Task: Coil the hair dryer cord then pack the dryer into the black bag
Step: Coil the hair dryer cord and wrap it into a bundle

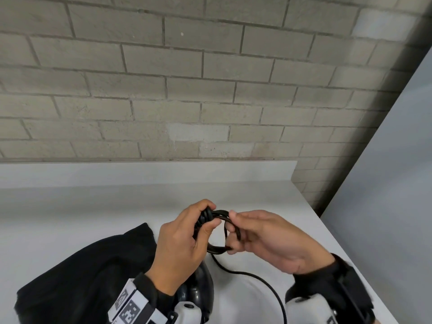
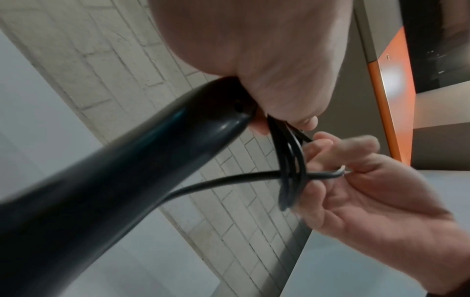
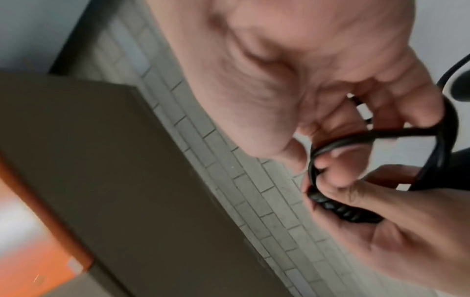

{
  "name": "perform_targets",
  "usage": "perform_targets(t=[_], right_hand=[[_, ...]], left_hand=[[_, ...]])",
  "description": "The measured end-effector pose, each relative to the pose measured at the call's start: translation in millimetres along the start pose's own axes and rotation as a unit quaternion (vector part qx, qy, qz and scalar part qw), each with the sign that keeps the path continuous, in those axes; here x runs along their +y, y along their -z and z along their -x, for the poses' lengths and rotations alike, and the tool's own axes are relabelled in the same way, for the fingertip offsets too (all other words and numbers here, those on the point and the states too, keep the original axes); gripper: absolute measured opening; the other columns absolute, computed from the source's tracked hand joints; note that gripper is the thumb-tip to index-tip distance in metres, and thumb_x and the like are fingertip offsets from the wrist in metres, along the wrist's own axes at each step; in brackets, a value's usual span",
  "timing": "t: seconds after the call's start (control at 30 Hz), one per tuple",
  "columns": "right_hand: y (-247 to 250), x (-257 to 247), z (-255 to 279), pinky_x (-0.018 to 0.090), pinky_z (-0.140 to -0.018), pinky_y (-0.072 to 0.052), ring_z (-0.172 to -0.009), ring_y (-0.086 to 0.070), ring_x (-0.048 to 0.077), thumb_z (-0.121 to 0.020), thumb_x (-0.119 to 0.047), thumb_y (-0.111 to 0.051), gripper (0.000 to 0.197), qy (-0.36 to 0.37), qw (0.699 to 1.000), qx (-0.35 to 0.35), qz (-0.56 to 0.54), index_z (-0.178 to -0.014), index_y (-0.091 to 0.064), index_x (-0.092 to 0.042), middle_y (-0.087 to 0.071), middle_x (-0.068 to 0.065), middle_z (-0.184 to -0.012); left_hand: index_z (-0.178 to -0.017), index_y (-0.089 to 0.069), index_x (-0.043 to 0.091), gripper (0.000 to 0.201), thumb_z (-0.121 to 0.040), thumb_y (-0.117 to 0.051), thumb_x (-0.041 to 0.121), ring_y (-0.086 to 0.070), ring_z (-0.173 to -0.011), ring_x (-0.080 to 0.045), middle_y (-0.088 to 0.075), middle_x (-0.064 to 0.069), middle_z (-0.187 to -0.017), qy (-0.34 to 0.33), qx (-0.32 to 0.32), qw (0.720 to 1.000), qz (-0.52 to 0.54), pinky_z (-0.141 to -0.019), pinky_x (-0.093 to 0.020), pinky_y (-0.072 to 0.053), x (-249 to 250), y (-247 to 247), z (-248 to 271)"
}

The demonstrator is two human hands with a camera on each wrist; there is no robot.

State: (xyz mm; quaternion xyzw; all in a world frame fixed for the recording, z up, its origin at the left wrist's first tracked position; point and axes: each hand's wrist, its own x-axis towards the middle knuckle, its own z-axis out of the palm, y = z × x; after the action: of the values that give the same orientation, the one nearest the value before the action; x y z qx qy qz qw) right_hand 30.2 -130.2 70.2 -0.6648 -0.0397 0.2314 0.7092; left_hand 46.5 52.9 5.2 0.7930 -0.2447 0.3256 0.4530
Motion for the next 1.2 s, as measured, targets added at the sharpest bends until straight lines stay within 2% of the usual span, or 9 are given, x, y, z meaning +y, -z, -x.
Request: perform_targets(t=[0.17, 0.27, 0.4, 0.53, 0.6, 0.7, 0.9, 1.07, 1.2], right_hand=[[8.7, 6.0, -0.9, 0.025, -0.064, -0.038, -0.053, -0.043, 0.015, -0.077, -0.026, -0.077, 0.018, 0.048, 0.997, -0.035, -0.058, -0.079, -0.068, -0.010, -0.041, -0.001, -0.051], [4.8, 21.4, 3.7, 0.029, -0.078, -0.052, -0.077, -0.064, 0.023, -0.081, -0.018, -0.075, 0.013, 0.162, 0.982, -0.003, 0.094, -0.082, -0.064, -0.011, -0.064, 0.018, -0.077], [-0.8, 39.9, 3.7, 0.037, -0.095, -0.052, -0.102, -0.070, 0.023, -0.092, -0.019, -0.065, 0.012, 0.210, 0.967, 0.047, 0.134, -0.092, -0.061, -0.008, -0.070, 0.012, -0.090], [0.9, 23.2, 10.0, 0.028, -0.079, -0.053, -0.070, -0.072, 0.023, -0.095, -0.022, -0.061, 0.016, 0.189, 0.975, 0.069, 0.098, -0.089, -0.064, -0.007, -0.063, 0.005, -0.063], [9.8, 7.0, 15.1, 0.027, -0.057, -0.046, -0.039, -0.046, 0.014, -0.093, -0.029, -0.061, 0.025, 0.092, 0.994, 0.056, -0.005, -0.085, -0.064, -0.005, -0.042, 0.000, -0.051], [27.4, -6.0, 23.8, 0.022, -0.042, -0.029, -0.036, -0.020, 0.006, -0.089, -0.037, -0.068, 0.033, -0.002, 0.998, -0.003, -0.069, -0.078, -0.060, -0.007, -0.024, -0.004, -0.052], [38.1, 33.5, 34.7, 0.043, -0.094, -0.051, -0.081, -0.069, 0.031, -0.075, -0.020, -0.082, 0.036, 0.175, 0.976, -0.055, -0.116, -0.082, -0.050, -0.005, -0.054, 0.002, -0.068], [59.1, 50.2, 50.3, 0.024, -0.050, -0.042, -0.039, -0.032, 0.010, -0.070, -0.031, -0.088, 0.036, 0.109, 0.993, -0.019, -0.031, -0.072, -0.061, -0.007, -0.040, -0.004, -0.050], [86.5, 30.6, 70.4, 0.027, -0.051, -0.037, -0.043, -0.036, 0.013, -0.066, -0.044, -0.087, 0.046, 0.106, 0.979, 0.002, 0.176, -0.057, -0.049, -0.019, -0.037, 0.002, -0.047]], left_hand=[[-0.111, -0.057, 0.031, 0.024, -0.095, -0.051, 0.048, -0.062, -0.072, -0.010, -0.063, 0.015, -0.089, 0.034, -0.004, 0.998, 0.046, -0.064, -0.027, -0.050, -0.7, -3.3, -1.4], [-0.110, -0.061, 0.024, 0.021, -0.093, -0.055, 0.037, -0.063, -0.073, -0.010, -0.064, 0.012, -0.086, 0.041, 0.020, 0.996, 0.070, -0.065, -0.026, -0.050, -2.1, -2.9, -3.4], [-0.105, -0.065, 0.014, 0.024, -0.093, -0.056, 0.033, -0.062, -0.066, -0.011, -0.064, 0.009, -0.082, 0.031, 0.027, 0.997, 0.069, -0.060, -0.026, -0.050, -8.2, 0.5, -6.3], [-0.101, -0.065, 0.016, 0.021, -0.093, -0.056, 0.034, -0.055, -0.056, -0.013, -0.062, 0.007, -0.073, 0.026, 0.023, 0.997, 0.066, -0.053, -0.029, -0.047, -10.3, 1.3, -9.2], [-0.099, -0.064, 0.020, 0.017, -0.093, -0.057, 0.034, -0.053, -0.054, -0.013, -0.059, 0.004, -0.068, 0.020, 0.018, 0.998, 0.063, -0.052, -0.029, -0.045, -11.5, 1.5, -10.1], [-0.097, -0.061, 0.028, 0.010, -0.092, -0.056, 0.036, -0.049, -0.052, -0.014, -0.055, 0.001, -0.061, 0.022, 0.005, 0.998, 0.062, -0.052, -0.028, -0.044, -11.3, 1.5, -10.3], [-0.096, -0.064, 0.024, 0.016, -0.093, -0.055, 0.036, -0.052, -0.053, -0.015, -0.059, 0.002, -0.064, 0.039, 0.026, 0.997, 0.067, -0.053, -0.028, -0.044, -16.9, 4.6, -12.3], [-0.098, -0.065, 0.020, 0.020, -0.093, -0.056, 0.037, -0.053, -0.055, -0.013, -0.059, 0.003, -0.066, 0.031, -0.001, 0.998, 0.061, -0.054, -0.025, -0.045, -15.4, 6.0, -10.7], [-0.100, -0.065, 0.018, 0.022, -0.094, -0.057, 0.037, -0.054, -0.055, -0.013, -0.060, 0.003, -0.067, 0.013, -0.025, 0.997, 0.066, -0.054, -0.027, -0.047, -8.8, -1.9, -10.8]])
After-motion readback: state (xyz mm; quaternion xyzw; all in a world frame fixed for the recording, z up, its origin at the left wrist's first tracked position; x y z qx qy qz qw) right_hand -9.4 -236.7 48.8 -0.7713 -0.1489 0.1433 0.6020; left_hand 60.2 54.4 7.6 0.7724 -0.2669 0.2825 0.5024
